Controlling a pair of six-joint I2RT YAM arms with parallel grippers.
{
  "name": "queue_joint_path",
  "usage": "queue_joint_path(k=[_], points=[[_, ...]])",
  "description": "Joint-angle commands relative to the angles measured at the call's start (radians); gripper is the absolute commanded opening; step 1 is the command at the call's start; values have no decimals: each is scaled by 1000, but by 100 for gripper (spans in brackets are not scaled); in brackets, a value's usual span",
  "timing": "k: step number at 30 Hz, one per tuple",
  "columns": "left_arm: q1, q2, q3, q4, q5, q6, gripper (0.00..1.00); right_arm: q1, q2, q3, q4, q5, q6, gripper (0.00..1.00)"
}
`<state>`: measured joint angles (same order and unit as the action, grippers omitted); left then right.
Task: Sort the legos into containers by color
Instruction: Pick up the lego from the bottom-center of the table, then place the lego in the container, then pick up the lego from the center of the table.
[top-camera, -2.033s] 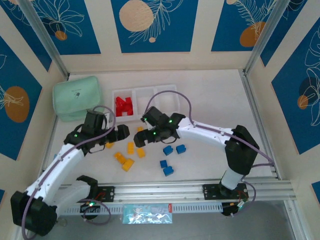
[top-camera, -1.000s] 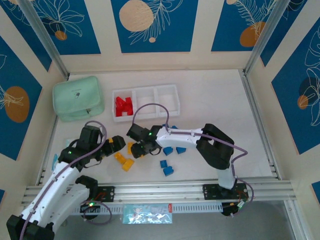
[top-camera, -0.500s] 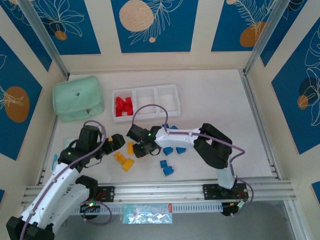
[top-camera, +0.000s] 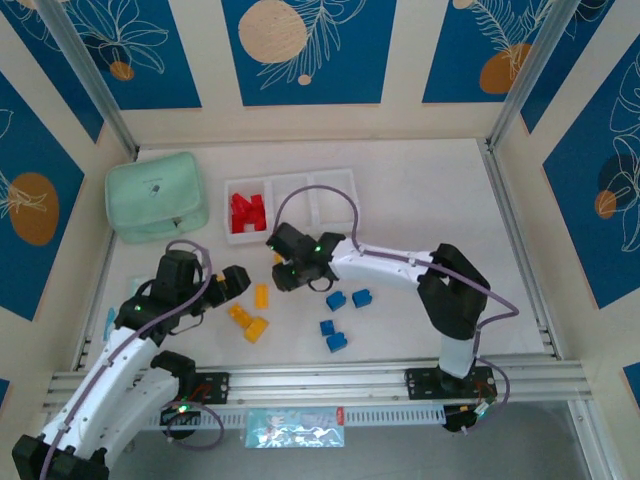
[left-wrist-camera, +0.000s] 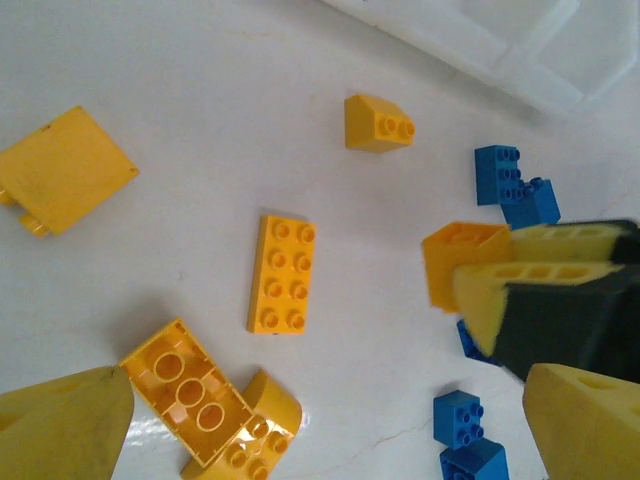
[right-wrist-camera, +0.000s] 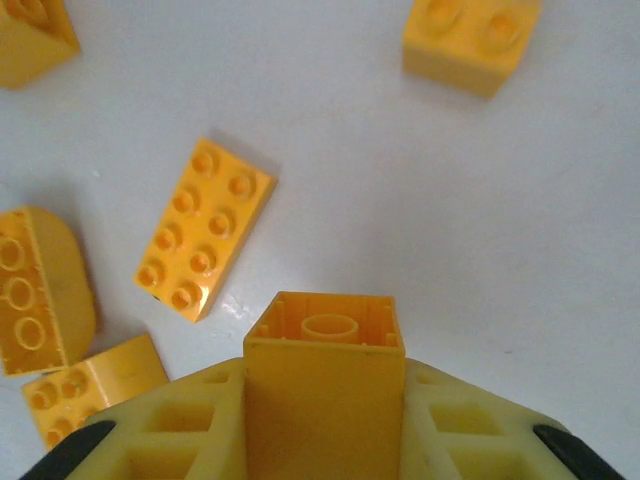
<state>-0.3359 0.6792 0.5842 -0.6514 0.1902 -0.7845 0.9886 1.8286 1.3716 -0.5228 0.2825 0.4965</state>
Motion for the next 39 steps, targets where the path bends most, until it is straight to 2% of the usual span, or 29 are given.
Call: queue_joint_path(k=[1,9,16,19,21,22,29,36,39], points=[[8,33,42,65,8,13,99,-67,-4,71,-13,21,-68,29],[7,152,90,170,-3,16,99,-205,175,321,4,48,-152,29],[6,212,117,212,5,17,99,-252,382,574,-57,104,-205,31],[6,216,115,220,7,20,99,-267,409,622,-73,89,-219,46],[7,214,116,221,15,25,99,-265,395,623,-73,97,-228,56],[7,210,118,218,15,26,99,-264,383,620,-74,98,-231,58],[7,157,111,164,11,40,99,-217,246,467,-49,45,-224,61],[8,79,81,72,28,47,99,-149,159,294,-49,-3,-134,68],[7,45,60,43,31,41,99,-112,149,239,-42,15,-78,72]])
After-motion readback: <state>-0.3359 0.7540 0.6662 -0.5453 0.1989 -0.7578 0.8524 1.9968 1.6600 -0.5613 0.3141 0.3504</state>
